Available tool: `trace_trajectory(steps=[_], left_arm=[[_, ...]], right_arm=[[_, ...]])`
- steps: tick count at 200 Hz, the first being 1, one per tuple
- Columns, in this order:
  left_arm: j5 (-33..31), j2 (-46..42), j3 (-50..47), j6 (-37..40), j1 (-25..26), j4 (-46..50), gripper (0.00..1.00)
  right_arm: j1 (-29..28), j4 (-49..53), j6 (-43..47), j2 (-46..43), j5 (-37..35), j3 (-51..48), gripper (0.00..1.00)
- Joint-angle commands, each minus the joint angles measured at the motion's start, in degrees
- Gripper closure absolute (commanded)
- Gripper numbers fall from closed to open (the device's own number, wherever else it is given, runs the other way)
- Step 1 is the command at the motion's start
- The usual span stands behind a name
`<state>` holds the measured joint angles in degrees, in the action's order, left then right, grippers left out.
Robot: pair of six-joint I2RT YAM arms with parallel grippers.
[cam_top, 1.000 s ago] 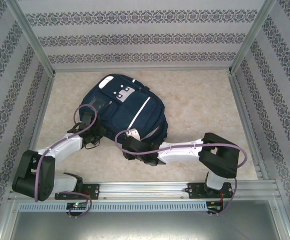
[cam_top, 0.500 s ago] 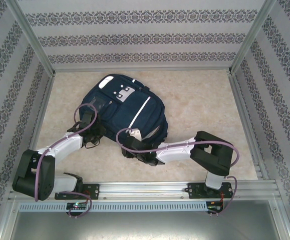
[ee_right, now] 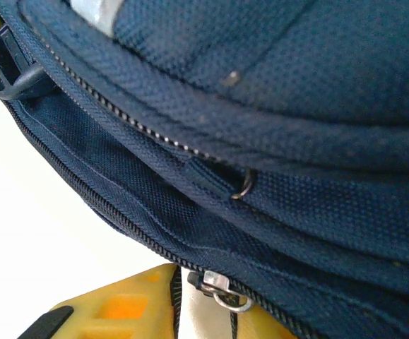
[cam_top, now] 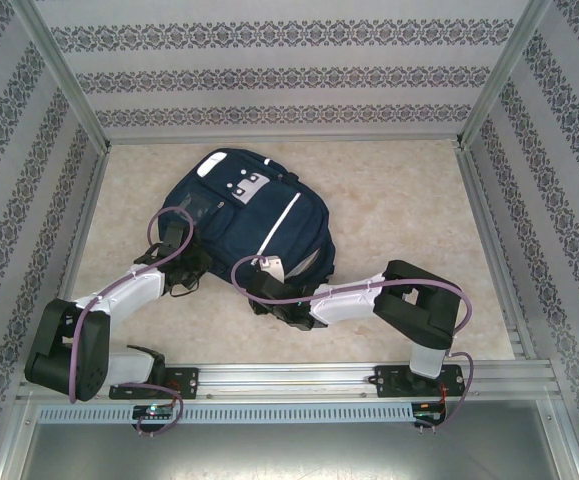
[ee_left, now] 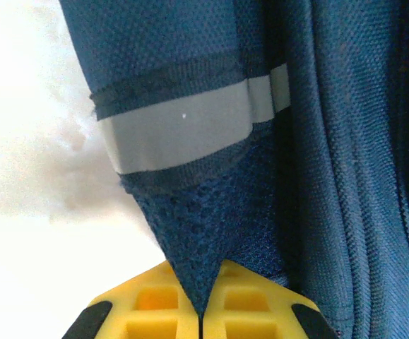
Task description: Pack the student bag
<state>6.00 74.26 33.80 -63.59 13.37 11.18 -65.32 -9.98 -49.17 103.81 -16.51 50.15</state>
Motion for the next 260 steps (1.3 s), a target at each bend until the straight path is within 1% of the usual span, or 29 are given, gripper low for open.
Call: trace_trajectory(steps=[1,11,22,36,67,92,109,121,129,143,207,227,260], left_arm=[[1.0,-0.1,1.3,0.0,-0.6,0.6,1.00],[1.0,-0.1,1.4,0.1,-0.7,0.7,1.00],[1.0,-0.2,1.4,0.1,-0.6,0.9,1.00],[0.8,-0.3,1.5,0.3,-0.6,1.1,1.00],[0.9,-0.3,1.5,0.3,-0.6,1.0,1.00],[0.9,-0.2,1.4,0.3,-0.6,0.9,1.00],[1.1,-0.1,1.4,0.3,-0.6,0.8,1.00],[0.9,-0.1,1.4,0.2,-0.6,0.7,1.00],[1.0,-0.1,1.3,0.2,-0.6,0.5,1.00],[1.0,0.0,1.3,0.1,-0.6,0.4,1.00],[0.7,0.6,1.3,0.1,-0.6,0.1,1.00],[-0.1,0.4,1.7,0.5,-0.6,0.8,1.00],[-2.8,-0.2,3.3,1.9,-1.6,5.1,1.00]], right_arm=[[2.0,-0.9,0.7,2.0,-4.0,1.7,0.72],[2.1,0.1,-0.5,2.7,-4.4,2.2,0.66],[2.0,0.5,-1.5,3.2,-4.8,2.0,0.64],[2.3,1.2,-3.2,3.9,-5.3,1.9,0.58],[2.9,0.7,-3.7,5.0,-4.8,1.8,0.58],[3.3,-0.2,-2.6,5.4,-4.5,2.1,0.69],[3.3,0.0,-2.1,4.9,-4.5,2.2,0.87],[3.3,0.6,-2.0,4.3,-4.6,2.1,0.88],[3.3,1.2,-1.8,3.9,-4.8,2.1,0.95],[3.3,2.1,-1.6,2.9,-4.8,1.8,1.00],[2.4,5.8,-0.9,-3.5,-4.3,-0.4,1.00],[2.4,10.3,-1.6,-4.9,-5.3,-0.6,1.00],[3.2,17.3,-2.9,-8.1,-8.0,-3.2,1.00]])
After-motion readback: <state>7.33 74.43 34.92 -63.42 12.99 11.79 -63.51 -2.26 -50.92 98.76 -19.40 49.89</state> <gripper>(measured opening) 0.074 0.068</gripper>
